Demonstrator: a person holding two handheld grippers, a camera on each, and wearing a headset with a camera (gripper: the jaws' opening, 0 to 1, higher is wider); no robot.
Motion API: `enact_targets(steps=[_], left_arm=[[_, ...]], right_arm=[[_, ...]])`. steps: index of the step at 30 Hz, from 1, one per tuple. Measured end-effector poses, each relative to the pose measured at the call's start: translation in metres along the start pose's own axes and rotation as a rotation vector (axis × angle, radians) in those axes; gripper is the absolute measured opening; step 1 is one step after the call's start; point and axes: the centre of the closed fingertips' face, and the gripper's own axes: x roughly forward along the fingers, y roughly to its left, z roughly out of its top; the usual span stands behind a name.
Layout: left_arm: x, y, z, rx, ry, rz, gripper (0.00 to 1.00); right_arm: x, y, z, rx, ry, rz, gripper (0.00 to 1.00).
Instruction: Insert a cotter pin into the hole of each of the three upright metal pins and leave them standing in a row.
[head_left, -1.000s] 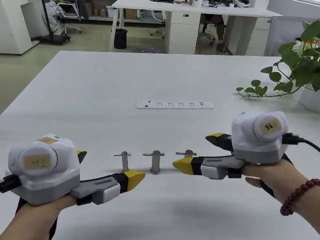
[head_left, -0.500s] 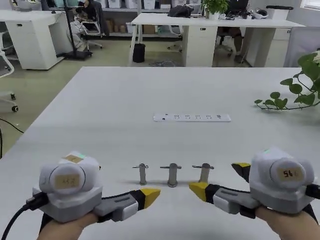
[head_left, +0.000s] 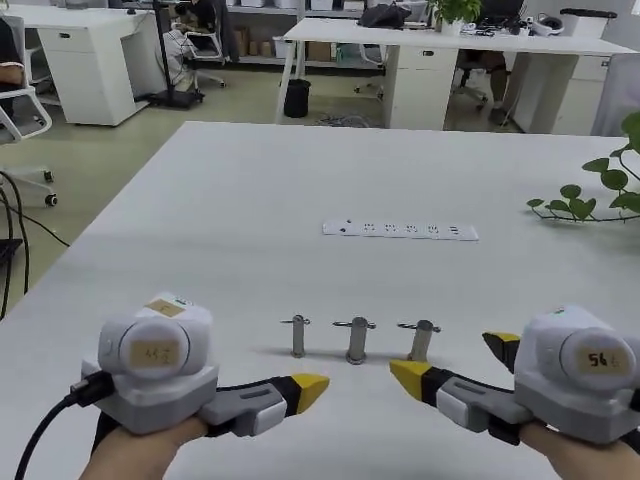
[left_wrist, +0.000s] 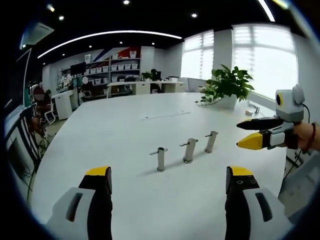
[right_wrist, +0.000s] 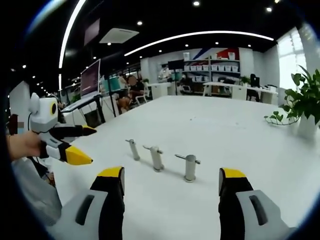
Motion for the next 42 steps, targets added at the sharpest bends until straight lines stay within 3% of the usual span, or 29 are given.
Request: enact_targets(steps=[11, 23, 33, 42], left_arm=[[0.0014, 0.0055, -0.0072, -0.012, 0.023, 0.006, 0.94], [0.0006, 0.0088, -0.0071, -0.020, 0.013, 0.008, 0.94], [0.0018, 0.0020, -0.0078, 0.000, 0.025, -0.014, 0.95], [0.0020, 0.0031, -0.0074, 0.007, 0.029, -0.011, 0.95]], right_arm=[[-0.0015, -0.0023, -0.0079, 0.025, 0.012, -0.015, 0.74], [0.0021, 0.0023, -0.0063, 0.028, 0.012, -0.003, 0.73], [-0.0014, -0.0026, -0.0049, 0.033, 0.007, -0.016, 0.74], [-0.0022, -0.0061, -0.0042, 0.046, 0.001, -0.024, 0.74]])
